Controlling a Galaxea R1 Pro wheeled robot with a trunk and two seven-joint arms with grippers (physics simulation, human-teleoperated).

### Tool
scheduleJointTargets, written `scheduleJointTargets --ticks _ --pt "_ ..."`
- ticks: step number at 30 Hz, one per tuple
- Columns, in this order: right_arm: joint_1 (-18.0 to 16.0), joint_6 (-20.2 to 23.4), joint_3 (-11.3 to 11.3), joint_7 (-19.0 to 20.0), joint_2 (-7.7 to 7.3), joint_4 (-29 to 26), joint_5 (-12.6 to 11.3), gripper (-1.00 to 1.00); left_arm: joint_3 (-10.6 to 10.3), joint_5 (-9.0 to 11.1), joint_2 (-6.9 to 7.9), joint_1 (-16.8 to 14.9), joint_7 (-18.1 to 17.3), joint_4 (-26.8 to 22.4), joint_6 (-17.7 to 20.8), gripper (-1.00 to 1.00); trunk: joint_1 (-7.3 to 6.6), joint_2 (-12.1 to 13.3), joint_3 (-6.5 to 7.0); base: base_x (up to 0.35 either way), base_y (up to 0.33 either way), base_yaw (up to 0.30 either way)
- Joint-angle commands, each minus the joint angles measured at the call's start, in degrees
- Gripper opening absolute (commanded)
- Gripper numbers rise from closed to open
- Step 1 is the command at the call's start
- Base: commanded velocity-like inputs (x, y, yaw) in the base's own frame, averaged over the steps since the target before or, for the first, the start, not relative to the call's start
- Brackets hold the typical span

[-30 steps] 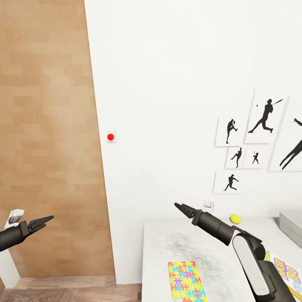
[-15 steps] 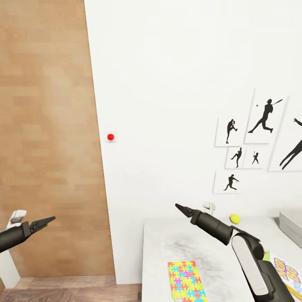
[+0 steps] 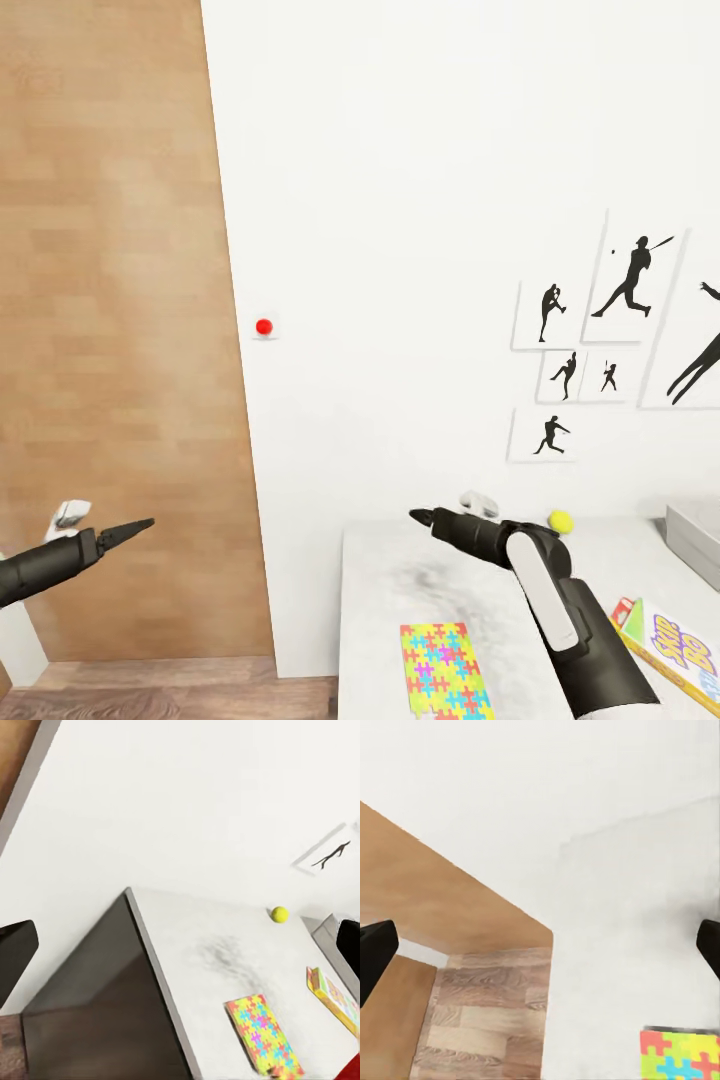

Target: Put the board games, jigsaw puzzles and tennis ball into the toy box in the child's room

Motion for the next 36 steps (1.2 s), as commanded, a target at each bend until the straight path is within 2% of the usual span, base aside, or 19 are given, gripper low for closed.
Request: scheduleJointTargets --ticks 1,2,3,5,9,13,15,17,20,21,22,25,30,32,36 --pt "-1.36 0.21 0.12 -2.91 0.14 3.25 -0.53 1.00 -1.70 -0.58 -0.07 -0.18 -0.54 0.19 0.57 1.00 0.02 -0.06 -0.03 0.000 0.000 0.000" --pt "-2.00 0.17 0.11 -3.79 0.24 4.79 -0.51 1.00 -2.68 -0.49 -0.08 -0.22 -0.35 0.39 0.55 1.00 0.02 -0.06 -0.03 0.000 0.000 0.000" --pt "-3.31 -0.14 0.11 -5.08 0.40 7.61 -0.47 1.00 -4.66 -0.34 -0.11 -0.36 1.14 1.00 0.52 1.00 0.02 -0.06 -0.03 0.000 0.000 0.000" --pt "-5.43 -1.41 0.13 -6.34 0.54 11.19 -0.43 1.00 -7.17 -0.13 -0.13 -0.46 3.95 1.90 0.50 1.00 0.02 -0.06 -0.03 0.000 0.000 0.000" --pt "-9.19 -4.35 0.24 -7.49 0.65 18.18 -0.40 1.00 -9.40 0.09 -0.23 -0.54 8.30 3.29 0.48 1.00 0.02 -0.06 -0.03 0.000 0.000 0.000" --pt "-11.66 -5.80 0.27 -7.81 0.68 24.54 0.05 1.00 -10.02 0.10 -0.65 -0.55 9.57 3.70 0.43 1.00 0.02 -0.06 -0.03 0.000 0.000 0.000" --pt "-12.79 -6.91 0.28 -7.88 0.70 28.19 1.11 1.00 -10.16 0.10 -0.79 -0.53 9.87 3.80 0.42 1.00 0.02 -0.06 -0.03 0.000 0.000 0.000" --pt "-13.65 -8.37 0.28 -7.94 0.86 31.49 3.09 1.00 -10.23 0.10 -0.86 -0.50 10.02 3.86 0.40 1.00 0.02 -0.06 -0.03 0.000 0.000 0.000" --pt "-14.97 -10.00 0.28 -7.93 1.96 35.60 8.32 1.00 -10.23 0.10 -0.91 -0.48 10.17 3.89 0.39 1.00 0.02 -0.06 -0.03 0.000 0.000 0.000" --pt "-15.13 -10.13 0.27 -7.93 2.25 36.11 9.39 1.00 -10.23 0.10 -0.92 -0.48 10.17 3.90 0.39 1.00 0.02 -0.06 -0.03 0.000 0.000 0.000" --pt "-15.32 -10.30 0.24 -7.92 2.83 36.87 11.42 1.00 -10.22 0.10 -0.93 -0.48 10.19 3.90 0.39 1.00 0.02 -0.06 -0.03 0.000 0.000 0.000" --pt "-15.48 -10.52 0.21 -7.88 3.78 37.72 14.42 1.00 -10.22 0.10 -0.98 -0.48 10.24 3.91 0.39 1.00 0.02 -0.06 -0.03 0.000 0.000 0.000" --pt "-15.49 -10.70 0.27 -7.67 4.40 38.18 16.28 1.00 -10.26 0.10 -1.52 -0.49 10.85 4.04 -0.56 1.00 0.02 -0.06 -0.03 0.000 0.000 0.000" --pt "-15.48 -10.67 0.35 -7.59 4.49 37.95 16.63 1.00 -10.28 0.06 -2.57 -0.53 12.61 4.07 -1.06 1.00 0.02 -0.06 -0.03 0.000 0.000 0.000" --pt "-15.42 -11.02 0.39 -7.53 4.49 37.82 16.86 1.00 -10.30 0.15 -3.49 -0.56 16.26 4.08 -1.38 1.00 0.02 -0.06 -0.03 0.000 0.000 0.000"
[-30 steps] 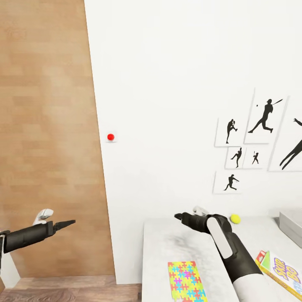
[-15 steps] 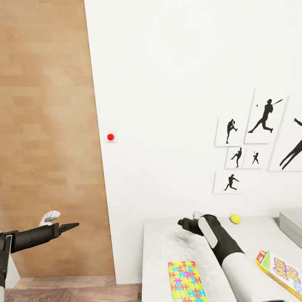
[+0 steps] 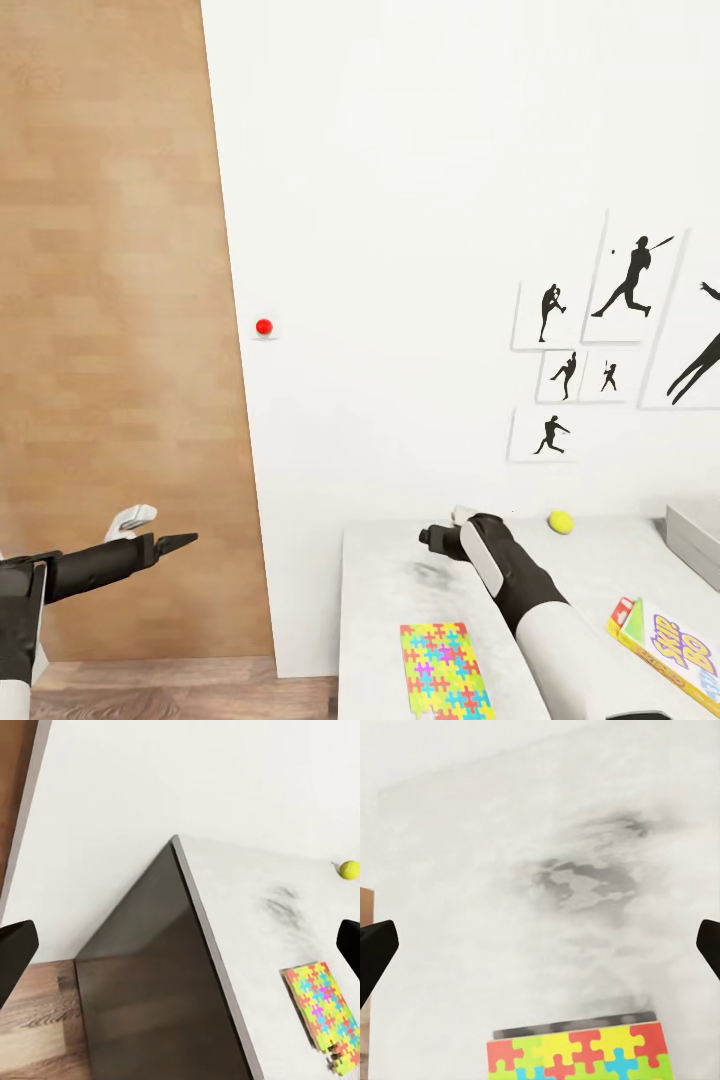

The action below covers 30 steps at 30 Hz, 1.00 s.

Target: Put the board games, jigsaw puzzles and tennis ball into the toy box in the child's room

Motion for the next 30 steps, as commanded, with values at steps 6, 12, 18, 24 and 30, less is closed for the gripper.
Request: scheduleJointTargets --ticks 6,12,18,24,30 --pt "0.03 0.30 0.07 -0.42 -0.07 0.17 -0.68 1.00 0.13 -0.55 -0.26 -0.06 0.75 -0.04 0.44 1.00 0.03 -0.05 -0.03 0.000 0.000 0.000" --pt "0.15 1.99 -0.09 -0.45 -0.33 -0.13 -0.79 1.00 0.13 -0.57 -0.54 -0.06 0.92 -0.03 0.43 1.00 0.03 -0.05 -0.03 0.000 0.000 0.000" --pt "0.19 4.52 -0.41 -0.43 -0.96 -0.45 -1.24 1.00 0.13 -0.58 -0.70 -0.06 0.94 -0.03 0.39 1.00 0.03 -0.05 -0.07 0.000 0.000 0.000" --pt "0.22 6.26 -0.57 -0.40 -1.06 -0.38 -1.41 1.00 0.13 -0.60 -0.73 -0.06 0.95 -0.03 0.35 1.00 0.03 -0.05 -0.46 0.000 0.000 0.000" --pt "0.22 6.63 -0.62 -0.34 -1.14 0.03 -1.45 1.00 0.13 -0.60 -0.73 -0.06 0.95 -0.03 0.13 1.00 0.03 -0.05 -1.00 0.000 0.000 0.000"
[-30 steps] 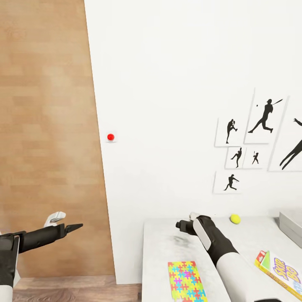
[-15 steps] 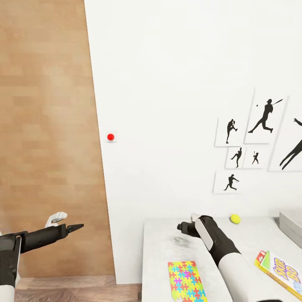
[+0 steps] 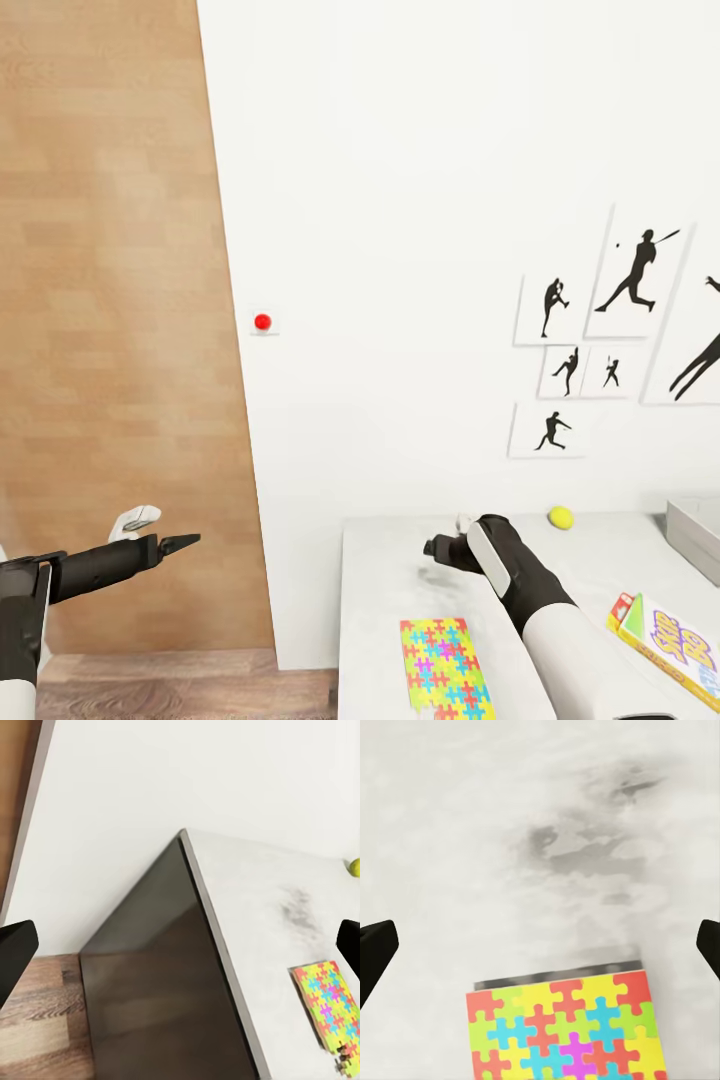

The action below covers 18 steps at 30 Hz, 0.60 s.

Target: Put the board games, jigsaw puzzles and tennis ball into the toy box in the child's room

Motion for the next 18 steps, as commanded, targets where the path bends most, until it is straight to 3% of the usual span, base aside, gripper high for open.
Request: scheduleJointTargets --ticks 1,11,18 --pt "-0.02 0.14 0.17 -0.55 -0.04 0.00 -0.60 1.00 0.14 -0.56 -0.03 -0.06 -0.58 -0.04 0.44 1.00 0.02 -0.06 -0.13 0.000 0.000 0.000" --pt "-0.02 0.14 0.21 -0.79 -0.04 0.09 -0.48 1.00 0.02 -0.56 -0.06 -0.06 -0.58 -0.04 0.36 1.00 0.02 -0.06 -1.06 0.000 0.000 0.000" --pt "-0.04 -0.24 0.17 -0.92 -0.56 0.29 -0.43 1.00 -0.09 -0.64 -1.12 -0.06 -0.57 -0.04 0.36 1.00 0.02 -0.06 -1.72 0.000 0.000 0.000"
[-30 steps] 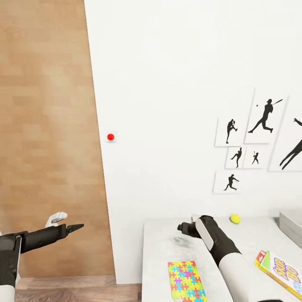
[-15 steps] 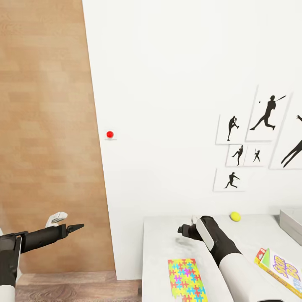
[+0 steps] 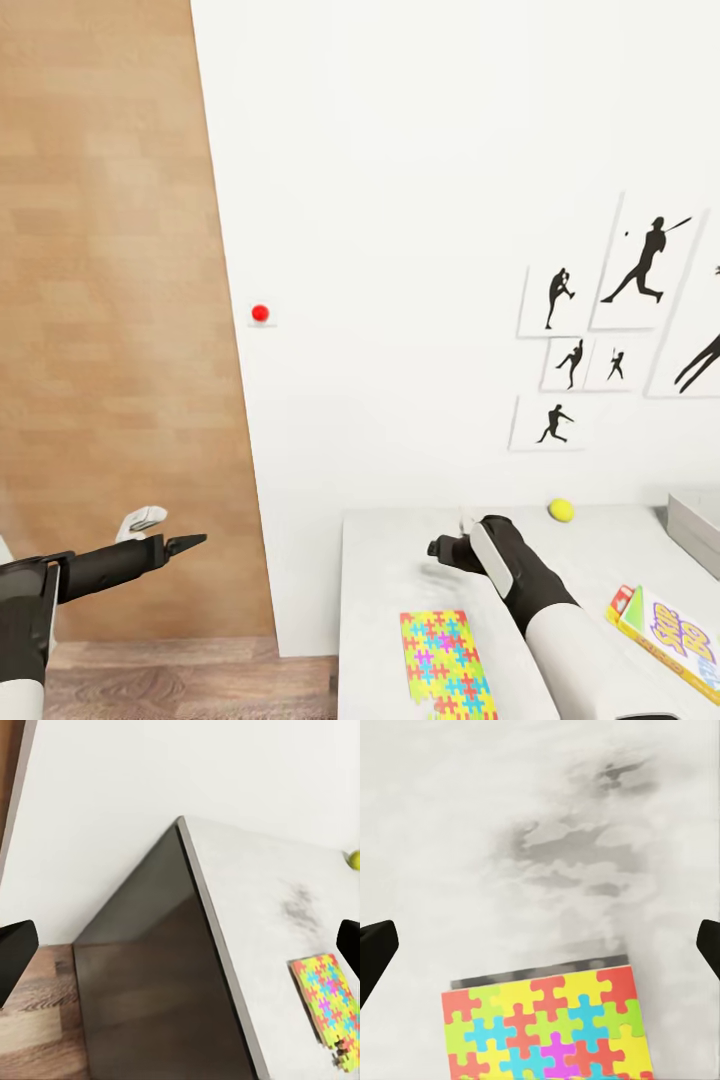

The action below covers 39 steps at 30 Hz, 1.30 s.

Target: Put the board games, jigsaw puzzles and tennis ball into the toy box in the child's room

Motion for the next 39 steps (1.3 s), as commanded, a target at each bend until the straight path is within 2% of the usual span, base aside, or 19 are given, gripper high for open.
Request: scheduleJointTargets --ticks 1,9,32,39 --pt "0.01 0.06 0.18 -0.54 -0.20 -0.02 -0.66 1.00 0.13 -0.56 -0.13 -0.06 -0.58 -0.04 0.49 1.00 0.02 -0.06 -0.13 0.000 0.000 0.000" --pt "0.07 -0.18 0.17 -0.55 -0.87 0.06 -0.72 1.00 0.11 -0.57 -0.64 -0.06 -0.54 -0.04 0.49 1.00 0.02 -0.06 -0.88 0.000 0.000 0.000" --pt "0.07 -0.62 0.25 -0.63 -0.34 2.11 -0.05 1.00 0.05 -0.65 -0.85 -0.06 -0.42 -0.04 0.41 1.00 0.02 -0.06 -3.04 0.000 0.000 0.000" --pt "0.02 -0.61 0.18 -0.62 -0.70 2.12 -0.12 1.00 0.10 -0.66 -0.87 -0.06 -0.42 -0.04 0.40 1.00 0.02 -0.06 -3.70 0.000 0.000 0.000"
